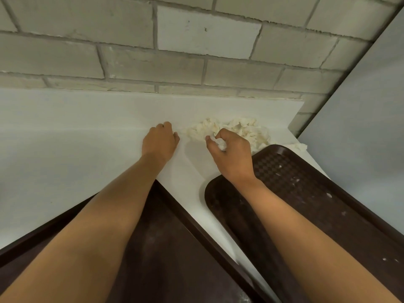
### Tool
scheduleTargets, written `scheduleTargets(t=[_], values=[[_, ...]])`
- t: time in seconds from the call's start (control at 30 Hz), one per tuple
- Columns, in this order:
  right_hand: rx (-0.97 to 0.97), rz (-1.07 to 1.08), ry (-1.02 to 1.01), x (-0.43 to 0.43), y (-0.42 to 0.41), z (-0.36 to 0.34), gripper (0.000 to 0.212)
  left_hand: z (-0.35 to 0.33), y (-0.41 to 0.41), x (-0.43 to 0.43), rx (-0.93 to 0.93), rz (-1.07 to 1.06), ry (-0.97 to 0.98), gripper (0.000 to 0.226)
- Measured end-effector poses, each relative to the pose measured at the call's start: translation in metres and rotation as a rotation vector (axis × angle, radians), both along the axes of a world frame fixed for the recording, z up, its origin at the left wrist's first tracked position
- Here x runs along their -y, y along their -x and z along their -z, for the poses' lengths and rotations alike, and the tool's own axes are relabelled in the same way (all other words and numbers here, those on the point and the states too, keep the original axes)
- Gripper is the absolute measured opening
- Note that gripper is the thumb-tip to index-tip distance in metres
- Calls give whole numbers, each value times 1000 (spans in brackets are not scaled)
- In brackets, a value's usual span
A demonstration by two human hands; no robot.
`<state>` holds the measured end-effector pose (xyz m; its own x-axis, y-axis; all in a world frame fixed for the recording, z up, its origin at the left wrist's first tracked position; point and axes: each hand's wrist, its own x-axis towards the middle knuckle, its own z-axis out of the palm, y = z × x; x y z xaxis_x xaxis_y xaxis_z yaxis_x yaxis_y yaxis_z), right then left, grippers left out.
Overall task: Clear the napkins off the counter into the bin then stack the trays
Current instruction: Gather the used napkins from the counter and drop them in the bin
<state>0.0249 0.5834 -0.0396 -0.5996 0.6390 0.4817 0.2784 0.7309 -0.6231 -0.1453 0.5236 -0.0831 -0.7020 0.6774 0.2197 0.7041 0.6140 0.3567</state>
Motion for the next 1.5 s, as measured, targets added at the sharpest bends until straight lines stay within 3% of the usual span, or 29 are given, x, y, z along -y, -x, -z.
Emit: scheduleTargets(t=[0.37, 0.93, 1.5], values=[[-12, -23, 22, 14, -2, -7, 33, -30, -22, 30, 80, -21, -276, 33], [98, -91, 33, 94, -53, -49, 31, -86, -115, 146, 138, -92, -329, 39], [103, -66, -95, 235, -180, -70, 25, -103, -247, 290, 127, 68, -447, 38]])
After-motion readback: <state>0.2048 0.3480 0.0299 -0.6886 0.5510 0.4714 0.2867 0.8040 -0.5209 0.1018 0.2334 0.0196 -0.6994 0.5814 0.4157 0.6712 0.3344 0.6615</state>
